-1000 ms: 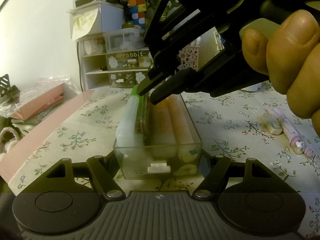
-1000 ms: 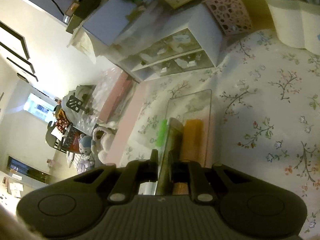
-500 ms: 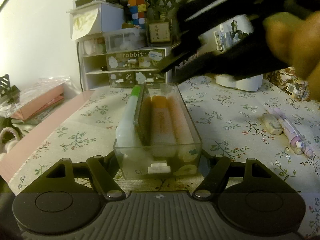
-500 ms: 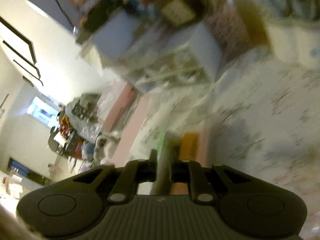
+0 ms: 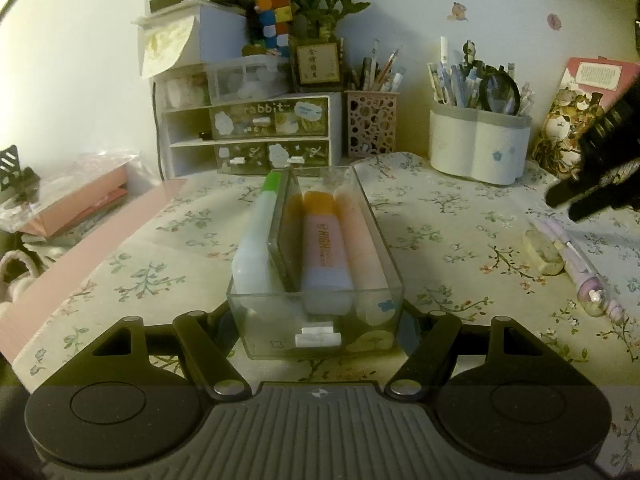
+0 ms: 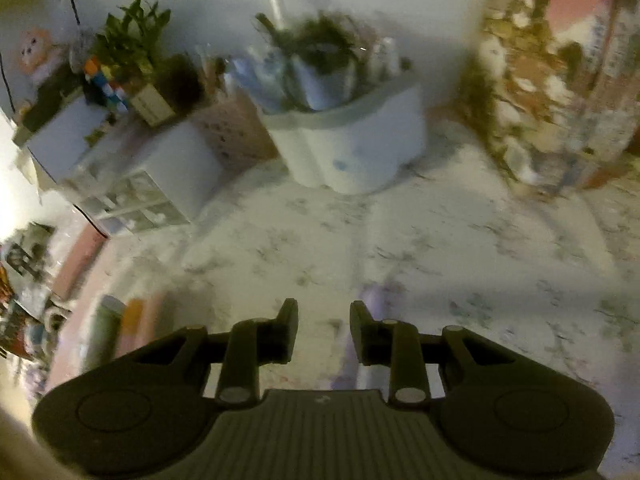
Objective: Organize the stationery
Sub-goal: 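Move the right gripper to a lavender pen and grasp it, then lift the lavender pen, lower it into the clear box, release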
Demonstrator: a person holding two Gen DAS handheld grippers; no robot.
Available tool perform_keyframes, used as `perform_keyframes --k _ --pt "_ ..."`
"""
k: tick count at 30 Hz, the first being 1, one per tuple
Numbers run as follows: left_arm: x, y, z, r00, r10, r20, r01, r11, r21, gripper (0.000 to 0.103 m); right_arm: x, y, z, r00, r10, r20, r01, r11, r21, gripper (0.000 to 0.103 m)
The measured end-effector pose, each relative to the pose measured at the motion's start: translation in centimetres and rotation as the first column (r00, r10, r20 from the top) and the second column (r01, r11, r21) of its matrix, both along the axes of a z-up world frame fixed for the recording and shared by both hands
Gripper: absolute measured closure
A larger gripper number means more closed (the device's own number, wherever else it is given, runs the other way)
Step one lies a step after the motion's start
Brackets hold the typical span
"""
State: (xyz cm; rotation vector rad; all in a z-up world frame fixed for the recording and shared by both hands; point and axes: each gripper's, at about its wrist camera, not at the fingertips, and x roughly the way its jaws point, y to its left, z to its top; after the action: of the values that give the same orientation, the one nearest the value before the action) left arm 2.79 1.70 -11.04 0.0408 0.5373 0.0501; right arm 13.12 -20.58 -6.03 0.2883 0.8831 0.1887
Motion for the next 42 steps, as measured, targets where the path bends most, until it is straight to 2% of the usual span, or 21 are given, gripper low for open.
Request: perform_keyframes --k 3,6,9,11,13,15,21,23,25,28,30,39,42 --pt "0.4 -0.3 0.1 1.0 -0.002 -0.011 0.002 1.0 -0.004 0.031 -1.0 -0.2 -0.4 1.0 0.028 -0.011 -0.028 0.999 -0.04 0.072" --pt "0.9 -1.0 0.2 1.0 -0.005 -0.021 0.004 1.0 -0.006 0.031 -1.7 -0.1 -0.6 0.999 0.047 -0.011 -0.047 0.998 -0.042 0.072" --pt "1.4 -1.6 0.4 0.999 -0.005 -0.033 0.005 1.0 -0.009 0.031 -2.2 0.5 -0.4 0.994 0.111 0.004 -0.111 0.993 -0.043 0.072" --pt "1.8 -2.0 0.4 0.999 -0.008 -0.039 0.007 1.0 -0.012 0.031 -2.1 1.4 -0.6 0.988 0.155 -0.005 -0.155 0.985 -0.076 0.072" --pt "1.9 -2.3 0.3 0.999 -0.012 -0.035 0.012 1.0 -0.011 0.031 -1.8 2.4 -1.2 0.987 0.158 -0.033 -0.161 0.976 -0.15 0.077" --pt "1.9 -2.3 0.2 1.0 -0.012 -0.029 0.012 1.0 -0.013 0.031 -1.8 2.9 -1.6 0.988 0.147 -0.05 -0.155 0.965 -0.212 0.074" --pt "2.2 -2.4 0.3 0.999 -0.008 -0.039 0.007 1.0 -0.016 0.031 -2.2 2.5 -1.8 0.989 0.141 -0.048 -0.148 0.968 -0.204 0.074" --pt "2.5 -2.5 1.1 0.997 0.012 -0.078 -0.014 1.0 -0.026 0.031 -2.4 2.6 -1.5 0.99 0.131 -0.055 -0.14 0.963 -0.229 0.075" --pt "2.6 -2.8 1.6 0.998 0.01 -0.069 -0.012 0.999 -0.03 0.031 -2.5 3.1 -1.5 0.989 0.138 -0.058 -0.148 0.953 -0.266 0.075" --pt "3.1 -2.7 0.5 0.997 0.0 -0.071 -0.003 0.999 -0.033 0.031 -2.5 2.9 -1.5 0.988 0.145 -0.056 -0.154 0.954 -0.256 0.075" --pt "3.0 -2.6 0.5 0.998 -0.003 -0.068 0.001 0.999 -0.035 0.031 -2.7 2.6 -1.6 0.987 0.149 -0.062 -0.159 0.961 -0.227 0.084" --pt "2.7 -2.8 0.4 0.999 -0.002 -0.053 0.001 0.999 -0.034 0.031 -2.8 2.5 -1.9 0.988 0.135 -0.076 -0.15 0.957 -0.248 0.085" --pt "2.5 -2.7 0.3 0.999 -0.002 -0.046 0.0 0.999 -0.036 0.031 -2.9 1.4 -2.0 0.994 0.081 -0.071 -0.092 0.979 -0.183 0.086"
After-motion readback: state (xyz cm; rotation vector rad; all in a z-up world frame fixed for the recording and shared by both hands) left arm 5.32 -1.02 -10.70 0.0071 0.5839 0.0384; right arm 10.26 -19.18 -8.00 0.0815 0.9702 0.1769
